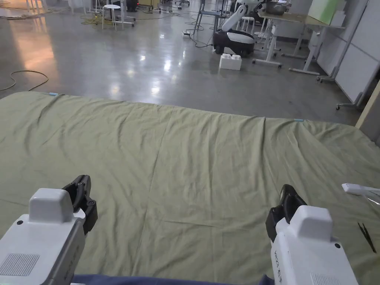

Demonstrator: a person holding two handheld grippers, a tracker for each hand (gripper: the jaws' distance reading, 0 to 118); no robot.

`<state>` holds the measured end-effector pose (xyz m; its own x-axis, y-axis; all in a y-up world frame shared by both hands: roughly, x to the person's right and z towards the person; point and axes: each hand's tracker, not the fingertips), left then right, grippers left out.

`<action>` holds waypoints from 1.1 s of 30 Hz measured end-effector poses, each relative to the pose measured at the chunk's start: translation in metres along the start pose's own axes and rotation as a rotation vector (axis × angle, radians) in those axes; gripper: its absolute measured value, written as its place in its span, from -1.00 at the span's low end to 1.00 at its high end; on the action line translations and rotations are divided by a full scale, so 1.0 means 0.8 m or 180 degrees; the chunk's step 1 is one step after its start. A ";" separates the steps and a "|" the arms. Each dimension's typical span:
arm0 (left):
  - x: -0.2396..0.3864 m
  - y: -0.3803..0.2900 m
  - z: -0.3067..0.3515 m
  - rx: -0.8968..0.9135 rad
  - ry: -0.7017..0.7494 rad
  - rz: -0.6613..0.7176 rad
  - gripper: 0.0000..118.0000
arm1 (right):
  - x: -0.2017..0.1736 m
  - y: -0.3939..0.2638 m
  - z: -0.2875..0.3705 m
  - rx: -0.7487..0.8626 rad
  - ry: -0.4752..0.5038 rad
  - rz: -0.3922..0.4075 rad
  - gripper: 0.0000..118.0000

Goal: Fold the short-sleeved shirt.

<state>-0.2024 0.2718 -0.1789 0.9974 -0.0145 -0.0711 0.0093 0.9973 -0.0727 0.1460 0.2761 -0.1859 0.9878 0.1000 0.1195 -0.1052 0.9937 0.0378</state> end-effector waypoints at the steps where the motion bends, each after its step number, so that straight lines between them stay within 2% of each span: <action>1: -0.002 -0.001 0.002 -0.0015 0.0015 -0.0006 -0.96 | -0.001 0.000 -0.002 -0.0008 0.0002 0.0014 -0.99; 7: -0.052 -0.018 -0.007 -0.0361 0.0030 -0.0001 -0.96 | 0.001 -0.002 -0.009 -0.0088 0.0062 0.0043 -0.99; 14: -0.169 -0.069 -0.018 -0.1493 -0.0221 0.0726 -0.95 | 0.007 -0.021 -0.016 -0.0314 0.0162 0.0072 -0.99; 15: -0.179 -0.075 -0.020 -0.1621 -0.0253 0.0748 -0.90 | 0.006 -0.023 -0.017 -0.0347 0.0173 0.0076 -0.99; 17: -0.203 -0.093 -0.021 -0.1952 -0.0411 0.0786 -0.59 | 0.005 -0.027 -0.018 -0.0412 0.0201 0.0093 -0.99; 19: -0.213 -0.104 -0.018 -0.2126 -0.0434 0.0853 0.32 | 0.004 -0.032 -0.019 -0.0485 0.0220 0.0077 -0.99; 20: -0.220 -0.112 -0.019 -0.2223 -0.0477 0.0936 0.66 | 0.003 -0.033 -0.019 -0.0504 0.0232 0.0089 -0.99; 21: -0.226 -0.118 -0.019 -0.2323 -0.0495 0.0971 0.87 | 0.002 -0.035 -0.019 -0.0525 0.0238 0.0100 -0.99; 24: -0.238 -0.134 -0.019 -0.2431 -0.0543 0.1132 0.87 | -0.001 -0.039 -0.020 -0.0578 0.0254 0.0104 -0.99; 29: -0.260 -0.171 -0.035 -0.2720 -0.0915 0.1895 0.85 | -0.003 -0.046 -0.020 -0.0668 0.0267 0.0079 -0.99; 33: -0.264 -0.199 -0.044 -0.2805 -0.1186 0.2325 0.79 | -0.004 -0.049 -0.020 -0.0729 0.0262 0.0068 -0.99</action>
<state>-0.4170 0.1133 -0.1873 0.7077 0.6998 -0.0975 -0.4739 0.3677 -0.8002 0.1493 0.2373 -0.2036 0.9927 0.1154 0.0362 -0.1065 0.9758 -0.1908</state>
